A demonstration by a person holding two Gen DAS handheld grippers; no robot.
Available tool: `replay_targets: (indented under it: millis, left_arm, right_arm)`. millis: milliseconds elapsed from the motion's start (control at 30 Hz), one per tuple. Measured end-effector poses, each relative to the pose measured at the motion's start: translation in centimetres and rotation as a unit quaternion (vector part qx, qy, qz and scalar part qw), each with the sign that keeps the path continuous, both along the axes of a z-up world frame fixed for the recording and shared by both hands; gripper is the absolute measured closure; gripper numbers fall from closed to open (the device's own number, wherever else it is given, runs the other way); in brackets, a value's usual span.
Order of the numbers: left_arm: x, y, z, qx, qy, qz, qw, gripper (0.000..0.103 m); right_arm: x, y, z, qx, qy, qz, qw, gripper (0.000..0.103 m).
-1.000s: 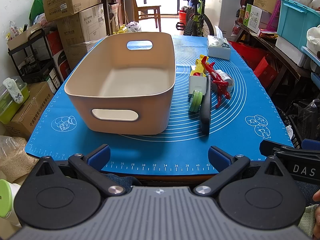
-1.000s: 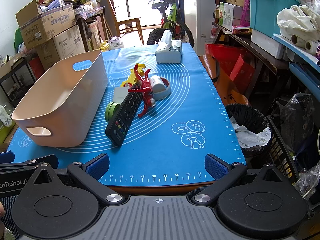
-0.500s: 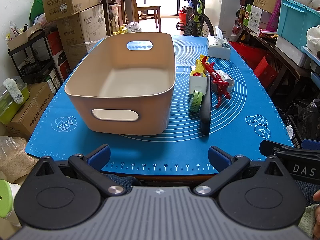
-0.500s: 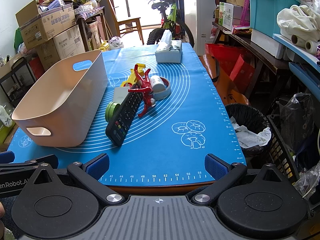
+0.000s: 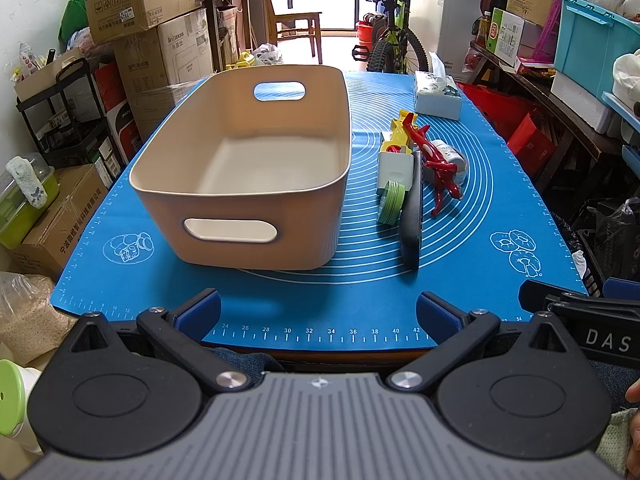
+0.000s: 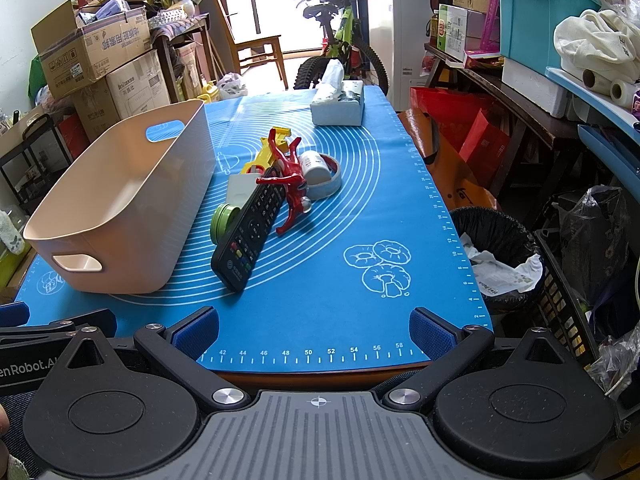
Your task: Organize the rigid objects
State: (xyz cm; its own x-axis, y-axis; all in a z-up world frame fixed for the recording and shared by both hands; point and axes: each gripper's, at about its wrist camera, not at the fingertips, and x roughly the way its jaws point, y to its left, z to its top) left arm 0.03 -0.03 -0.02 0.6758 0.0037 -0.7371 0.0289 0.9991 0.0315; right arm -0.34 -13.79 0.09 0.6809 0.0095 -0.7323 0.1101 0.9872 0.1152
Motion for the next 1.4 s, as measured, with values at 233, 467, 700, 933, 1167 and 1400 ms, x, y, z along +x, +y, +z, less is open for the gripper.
replay_targets:
  millis: [233, 467, 700, 933, 1167, 1400]
  left_arm:
    - [-0.1, 0.1, 0.0, 0.000, 0.000, 0.000, 1.0000, 0.000]
    - [-0.2, 0.1, 0.0, 0.000, 0.000, 0.000, 1.0000, 0.001]
    - [-0.1, 0.1, 0.0, 0.000, 0.000, 0.000, 1.0000, 0.000]
    - [0.0, 0.1, 0.0, 0.001, 0.001, 0.001, 1.0000, 0.000]
    - [0.4, 1.7, 1.3, -0.011, -0.007, 0.032, 0.9994, 0.001]
    - [3.3, 5.4, 5.3, -0.014, -0.048, 0.059, 0.9970, 0.001]
  right_arm:
    - [0.0, 0.0, 0.0, 0.000, 0.000, 0.000, 1.000, 0.002]
    - [0.0, 0.0, 0.0, 0.000, 0.000, 0.000, 1.000, 0.002]
    - [0.0, 0.0, 0.0, 0.000, 0.000, 0.000, 1.000, 0.002]
    - [0.0, -0.1, 0.0, 0.001, 0.001, -0.001, 1.000, 0.002]
    - [-0.2, -0.3, 0.7, -0.001, -0.005, -0.010, 1.000, 0.002]
    - [1.1, -0.6, 2.9, 0.002, -0.020, -0.021, 1.000, 0.002]
